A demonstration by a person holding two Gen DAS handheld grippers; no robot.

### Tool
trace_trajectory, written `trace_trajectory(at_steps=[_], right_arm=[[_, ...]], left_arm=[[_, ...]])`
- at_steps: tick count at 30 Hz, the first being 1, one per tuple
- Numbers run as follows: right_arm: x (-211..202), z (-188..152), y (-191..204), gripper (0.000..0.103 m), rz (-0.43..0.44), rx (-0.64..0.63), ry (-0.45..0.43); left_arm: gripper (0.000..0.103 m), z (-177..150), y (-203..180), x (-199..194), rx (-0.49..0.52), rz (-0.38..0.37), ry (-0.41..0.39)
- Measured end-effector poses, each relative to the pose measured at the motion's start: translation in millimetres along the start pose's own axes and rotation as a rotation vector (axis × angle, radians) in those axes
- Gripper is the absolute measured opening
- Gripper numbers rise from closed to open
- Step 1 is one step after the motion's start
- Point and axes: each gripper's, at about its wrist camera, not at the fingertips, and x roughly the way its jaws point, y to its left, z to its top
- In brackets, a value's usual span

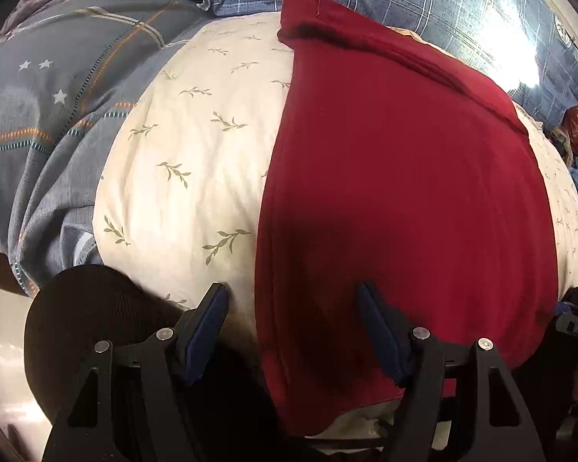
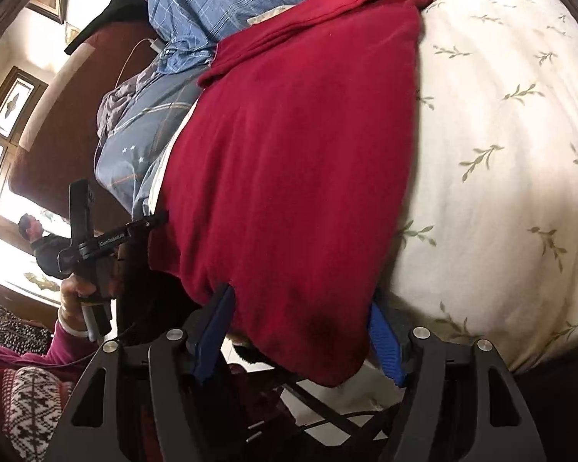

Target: Fold small clothes

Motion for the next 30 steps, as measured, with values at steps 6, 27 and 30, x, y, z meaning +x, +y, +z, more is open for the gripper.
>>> trace_trajectory(at_steps=[6, 27, 30], right_arm=[[13, -7, 3, 0.069, 0.049, -0.015, 0.084], [15, 3, 29, 0.016, 0.187, -0.069, 0.035], [1, 13, 29, 0.015, 0.234, -0.053, -0.021]], left_arm=[[0.069, -3, -1, 0, 0.012, -0.009, 0.019], [0.073, -6, -4, 13, 0.045, -0.032, 0.102], [0.072, -5, -1, 14, 0.046, -0.04, 0.109]])
